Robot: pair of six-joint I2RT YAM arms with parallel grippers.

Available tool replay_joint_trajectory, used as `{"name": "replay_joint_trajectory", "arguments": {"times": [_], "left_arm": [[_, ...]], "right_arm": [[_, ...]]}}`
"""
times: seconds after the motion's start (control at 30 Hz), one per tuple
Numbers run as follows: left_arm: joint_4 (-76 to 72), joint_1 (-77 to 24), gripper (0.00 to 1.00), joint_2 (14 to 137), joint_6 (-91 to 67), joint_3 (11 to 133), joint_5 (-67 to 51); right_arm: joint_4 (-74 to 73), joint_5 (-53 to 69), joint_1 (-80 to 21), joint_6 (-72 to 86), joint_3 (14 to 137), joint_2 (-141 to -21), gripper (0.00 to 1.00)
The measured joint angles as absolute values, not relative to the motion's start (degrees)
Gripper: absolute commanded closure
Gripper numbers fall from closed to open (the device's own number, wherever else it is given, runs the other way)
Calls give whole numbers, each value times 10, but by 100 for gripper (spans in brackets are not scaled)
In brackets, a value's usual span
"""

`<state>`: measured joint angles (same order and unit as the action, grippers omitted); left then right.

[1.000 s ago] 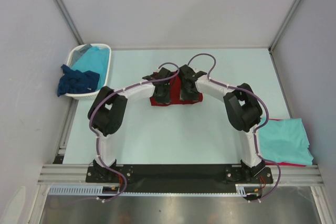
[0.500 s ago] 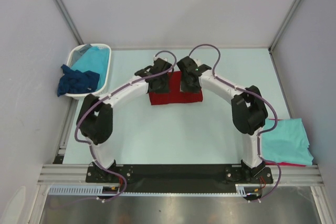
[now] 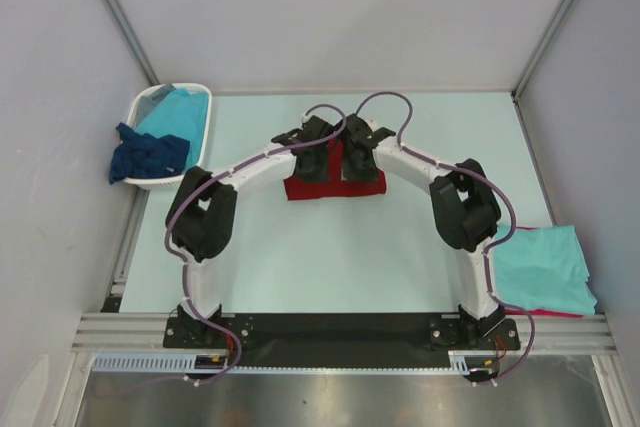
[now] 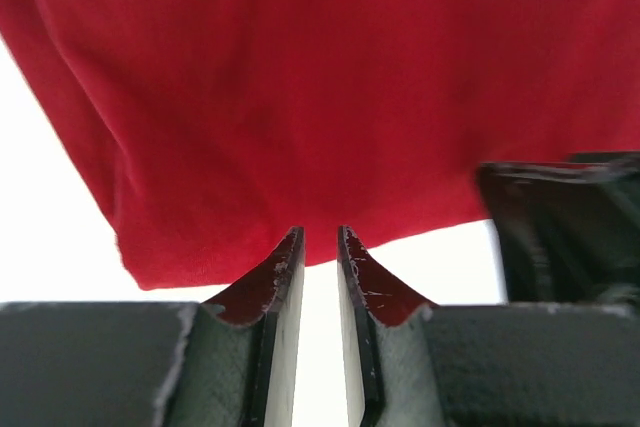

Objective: Fold and stack the t-shirts
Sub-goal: Smooth out wrinkles on the folded tshirt

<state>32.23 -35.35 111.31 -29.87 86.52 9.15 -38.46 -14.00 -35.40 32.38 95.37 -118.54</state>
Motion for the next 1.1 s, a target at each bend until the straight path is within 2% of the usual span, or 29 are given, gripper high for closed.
{"name": "replay_joint_trajectory", "arguments": {"times": [0.37, 0.6, 0.9, 1.1], "left_arm": [[316, -353, 78, 1152, -299, 832, 77], [321, -354, 73, 1117, -299, 824, 98], [341, -345, 73, 1064, -283, 980, 133], [341, -338, 75, 1138, -281, 982, 122]], "right_arm": [[-374, -121, -345, 325, 917, -1204, 50], [-378, -127, -341, 324, 905, -1168, 47], [-393, -142, -311, 309, 1020, -1127, 48], [-389, -140, -306, 308, 1016, -1176, 48]]}}
